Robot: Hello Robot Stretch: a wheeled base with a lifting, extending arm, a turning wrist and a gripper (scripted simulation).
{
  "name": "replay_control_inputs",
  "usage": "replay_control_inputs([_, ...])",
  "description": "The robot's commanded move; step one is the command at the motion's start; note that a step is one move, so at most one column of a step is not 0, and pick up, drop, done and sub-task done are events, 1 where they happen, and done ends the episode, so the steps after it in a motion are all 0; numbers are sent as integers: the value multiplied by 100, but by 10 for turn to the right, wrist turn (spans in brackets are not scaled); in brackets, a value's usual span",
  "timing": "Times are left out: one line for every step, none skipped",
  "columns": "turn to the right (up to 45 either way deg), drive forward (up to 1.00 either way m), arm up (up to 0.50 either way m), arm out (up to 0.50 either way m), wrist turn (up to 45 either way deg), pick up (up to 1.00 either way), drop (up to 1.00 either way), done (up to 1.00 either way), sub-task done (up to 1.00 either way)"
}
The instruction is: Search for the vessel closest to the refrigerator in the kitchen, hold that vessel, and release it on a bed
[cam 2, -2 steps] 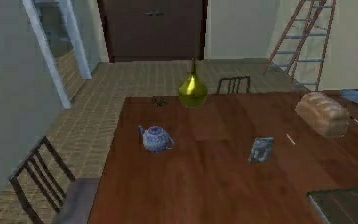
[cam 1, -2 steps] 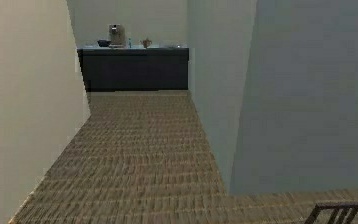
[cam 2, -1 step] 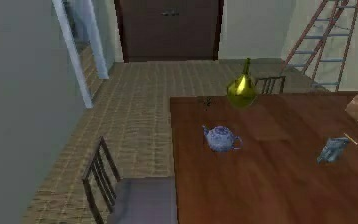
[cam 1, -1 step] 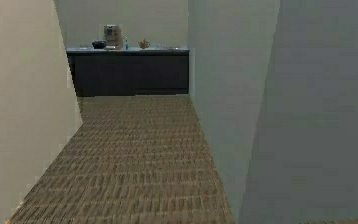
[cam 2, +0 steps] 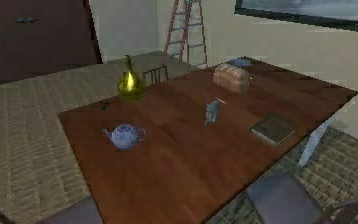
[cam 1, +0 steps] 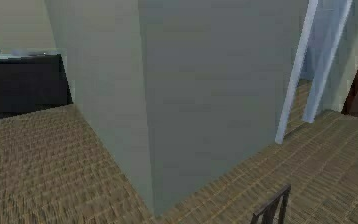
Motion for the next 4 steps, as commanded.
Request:
replay_control_inputs([0,70,0,0,0,0,0,0,0])
replay_control_inputs([450,0,0,0,0,0,0,0,0])
replay_control_inputs([90,0,0,0,0,0,0,0,0])
replay_control_inputs([0,55,0,0,0,0,0,0,0])
